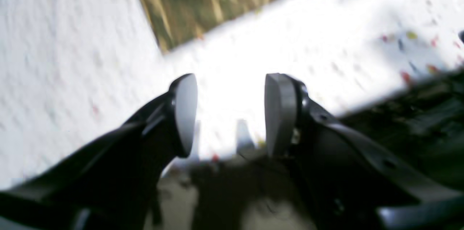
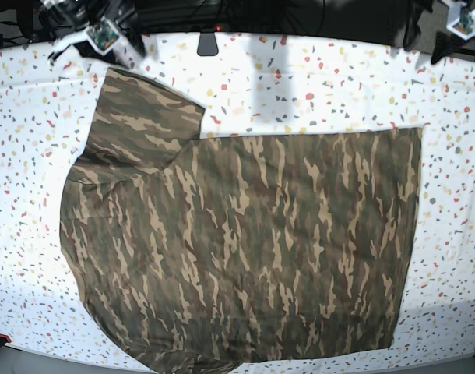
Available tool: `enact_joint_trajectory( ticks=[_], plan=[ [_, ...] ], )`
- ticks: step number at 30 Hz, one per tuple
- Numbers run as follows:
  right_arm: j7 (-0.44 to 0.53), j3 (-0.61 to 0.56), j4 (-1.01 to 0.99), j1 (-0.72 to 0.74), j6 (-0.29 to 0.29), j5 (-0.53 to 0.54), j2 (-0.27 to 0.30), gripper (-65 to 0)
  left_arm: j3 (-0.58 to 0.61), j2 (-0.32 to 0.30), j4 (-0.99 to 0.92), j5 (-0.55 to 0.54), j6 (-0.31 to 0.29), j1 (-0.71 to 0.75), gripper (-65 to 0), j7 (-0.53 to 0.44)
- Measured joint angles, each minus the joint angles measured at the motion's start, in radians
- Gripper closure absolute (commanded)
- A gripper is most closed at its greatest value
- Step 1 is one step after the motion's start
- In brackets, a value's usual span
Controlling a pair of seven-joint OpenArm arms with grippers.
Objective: Fold the T-shirt properly
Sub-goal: 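Move both grippers down to the shirt's collar-side corners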
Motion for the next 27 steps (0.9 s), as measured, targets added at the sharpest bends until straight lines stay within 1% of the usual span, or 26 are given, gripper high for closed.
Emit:
enact_joint_trajectory(
  ticks=[1,2,4,5,6,7,8,9,11,12,14,16,17,18,19,21,22,24,27],
  plan=[
    [0.000,-0.008,0.000,0.049,-0.002,-0.034,-0.003,-21.3,0.000,0.000,-0.002,0.009,-0.016,-0.046,-29.2,0.007],
    [0.001,-0.019,0.000,0.098,-0.003,-0.071,-0.002,-24.9,0.003,0.003,-0.002,0.010,-0.045,-0.097,-29.2,0.013],
    [0.003,-0.048,0.000,0.182,-0.006,-0.130,-0.001,-34.4,0.013,0.003,0.000,0.008,-0.082,-0.198,-29.0,0.042],
    [-0.001,-0.066,0.002,0.213,-0.006,-0.169,-0.002,-39.1,0.023,0.000,0.001,0.008,-0.093,-0.244,-27.6,0.067],
    [-0.007,-0.084,0.002,0.238,-0.006,-0.196,-0.003,-42.7,0.034,0.000,-0.001,0.015,-0.106,-0.285,-24.8,0.086],
    [-0.016,-0.099,0.002,0.253,-0.004,-0.224,-0.003,-44.2,0.051,0.000,-0.001,0.046,-0.124,-0.319,-21.4,0.097],
    [-0.022,-0.110,0.002,0.263,-0.001,-0.238,-0.004,-44.2,0.070,0.000,-0.001,0.090,-0.143,-0.344,-18.5,0.100],
    [-0.022,-0.116,0.002,0.265,0.000,-0.245,-0.003,-44.2,0.094,0.000,0.000,0.137,-0.156,-0.367,-17.3,0.101],
    [-0.022,-0.119,0.002,0.264,0.000,-0.243,-0.004,-44.2,0.141,0.003,-0.001,0.210,-0.161,-0.402,-18.2,0.102],
    [-0.026,-0.119,0.002,0.264,0.000,-0.243,-0.003,-44.2,0.162,0.003,-0.001,0.238,-0.160,-0.420,-20.9,0.103],
    [-0.029,-0.119,0.002,0.264,0.000,-0.244,-0.003,-44.2,0.198,0.002,0.000,0.314,-0.157,-0.460,-29.5,0.104],
    [-0.028,-0.120,0.002,0.264,0.000,-0.243,-0.004,-44.2,0.237,0.002,0.000,0.417,-0.157,-0.499,-36.8,0.181],
    [-0.029,-0.121,0.002,0.264,0.000,-0.244,-0.003,-44.2,0.257,0.002,-0.001,0.471,-0.158,-0.517,-38.3,0.241],
    [-0.029,-0.121,0.002,0.264,0.000,-0.244,-0.003,-44.2,0.278,-0.002,-0.006,0.496,-0.157,-0.533,-38.4,0.280],
    [-0.036,-0.121,0.002,0.264,0.000,-0.243,-0.003,-44.2,0.298,-0.014,-0.014,0.502,-0.157,-0.547,-38.4,0.286],
    [-0.060,-0.121,0.002,0.265,0.010,-0.269,-0.001,-44.2,0.344,-0.059,-0.042,0.556,-0.158,-0.582,-38.2,0.264],
    [-0.086,-0.121,0.002,0.264,0.034,-0.285,0.002,-44.2,0.367,-0.082,-0.068,0.601,-0.153,-0.601,-38.2,0.257],
    [-0.152,-0.123,0.002,0.251,0.070,-0.291,0.033,-44.2,0.411,-0.121,-0.135,0.690,-0.129,-0.626,-38.2,0.277],
    [-0.248,-0.123,0.003,0.207,0.072,-0.290,0.088,-44.2,0.459,-0.148,-0.225,0.786,-0.070,-0.653,-38.2,0.278]
  ],
)
